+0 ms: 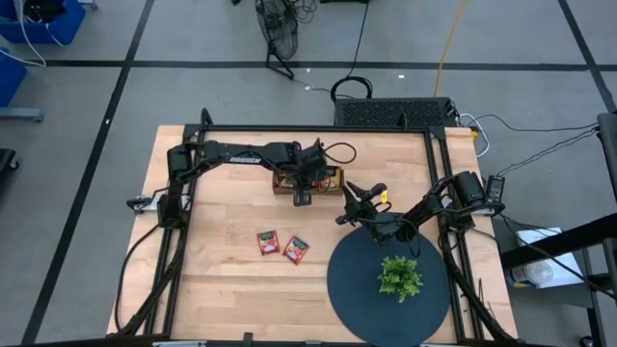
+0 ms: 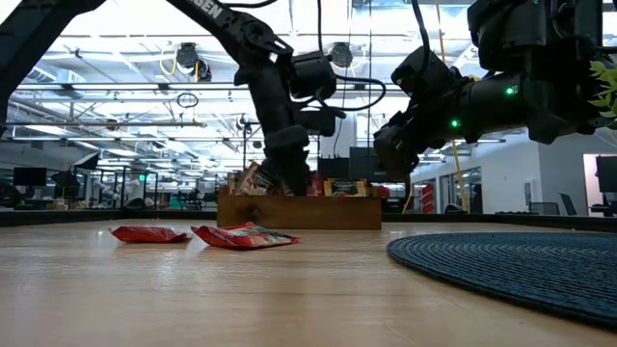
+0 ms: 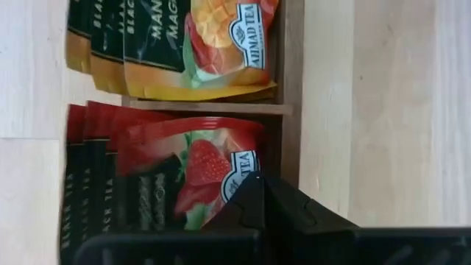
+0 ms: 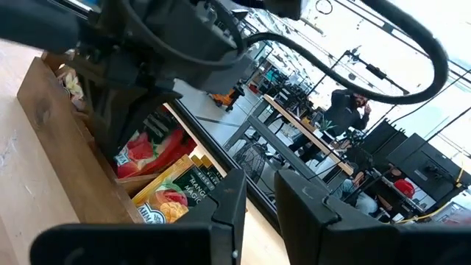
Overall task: Pick & Place Tea
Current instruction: Put the red tea bag into the middle section wooden organizer
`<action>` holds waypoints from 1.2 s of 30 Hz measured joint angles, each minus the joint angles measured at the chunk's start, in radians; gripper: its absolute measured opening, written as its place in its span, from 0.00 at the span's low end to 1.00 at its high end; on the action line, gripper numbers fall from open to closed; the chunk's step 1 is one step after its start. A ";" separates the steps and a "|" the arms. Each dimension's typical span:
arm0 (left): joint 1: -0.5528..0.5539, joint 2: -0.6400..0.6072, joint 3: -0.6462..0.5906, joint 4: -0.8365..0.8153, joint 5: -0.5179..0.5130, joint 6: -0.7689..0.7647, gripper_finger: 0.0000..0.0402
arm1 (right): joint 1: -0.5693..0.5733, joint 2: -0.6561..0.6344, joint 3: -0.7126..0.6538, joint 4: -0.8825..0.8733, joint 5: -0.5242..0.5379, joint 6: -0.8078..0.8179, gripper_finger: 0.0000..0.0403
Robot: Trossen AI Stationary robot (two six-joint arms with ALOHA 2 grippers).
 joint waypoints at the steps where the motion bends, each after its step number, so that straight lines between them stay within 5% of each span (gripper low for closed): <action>1: 0.000 0.000 -0.011 0.011 -0.003 0.000 0.01 | 0.000 0.000 0.000 0.000 0.000 0.001 0.15; 9: 0.002 -0.002 -0.068 0.047 -0.014 -0.041 0.01 | 0.000 0.000 0.000 0.000 -0.003 0.015 0.15; 18: -0.002 -0.003 -0.095 0.039 -0.140 -0.121 0.01 | 0.000 0.000 0.000 0.000 -0.003 0.015 0.15; 36: -0.068 -0.028 -0.042 -0.002 -0.144 -0.076 0.09 | 0.000 0.000 0.000 0.000 -0.004 0.016 0.15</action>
